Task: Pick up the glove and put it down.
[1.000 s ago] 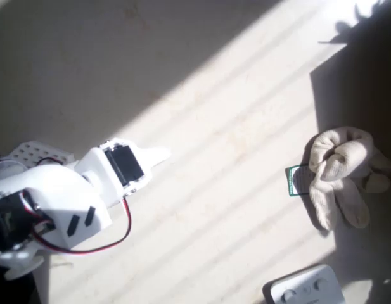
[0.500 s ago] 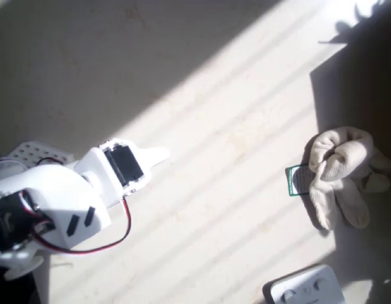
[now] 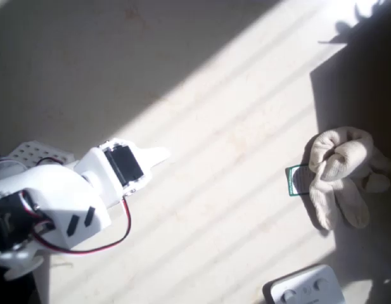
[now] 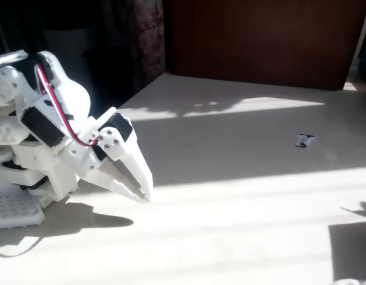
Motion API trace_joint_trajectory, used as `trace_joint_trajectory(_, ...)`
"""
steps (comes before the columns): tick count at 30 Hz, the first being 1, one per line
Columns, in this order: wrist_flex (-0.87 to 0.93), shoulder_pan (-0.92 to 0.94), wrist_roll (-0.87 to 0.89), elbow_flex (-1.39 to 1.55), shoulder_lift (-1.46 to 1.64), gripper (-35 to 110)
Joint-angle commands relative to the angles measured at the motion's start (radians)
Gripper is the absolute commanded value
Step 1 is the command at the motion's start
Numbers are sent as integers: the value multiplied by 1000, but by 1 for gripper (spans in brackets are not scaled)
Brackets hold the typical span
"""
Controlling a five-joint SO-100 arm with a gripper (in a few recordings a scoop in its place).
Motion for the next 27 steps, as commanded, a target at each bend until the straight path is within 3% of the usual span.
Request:
trace_joint_trajectory(1,0,-3,0,-3,8,0)
trace_joint_trajectory(13,2,12,14,-5,0,0)
trace_joint_trajectory(19,-3,48,158,-15,8,0)
trace_joint_trajectory(27,-2,35,163,-17,8,0)
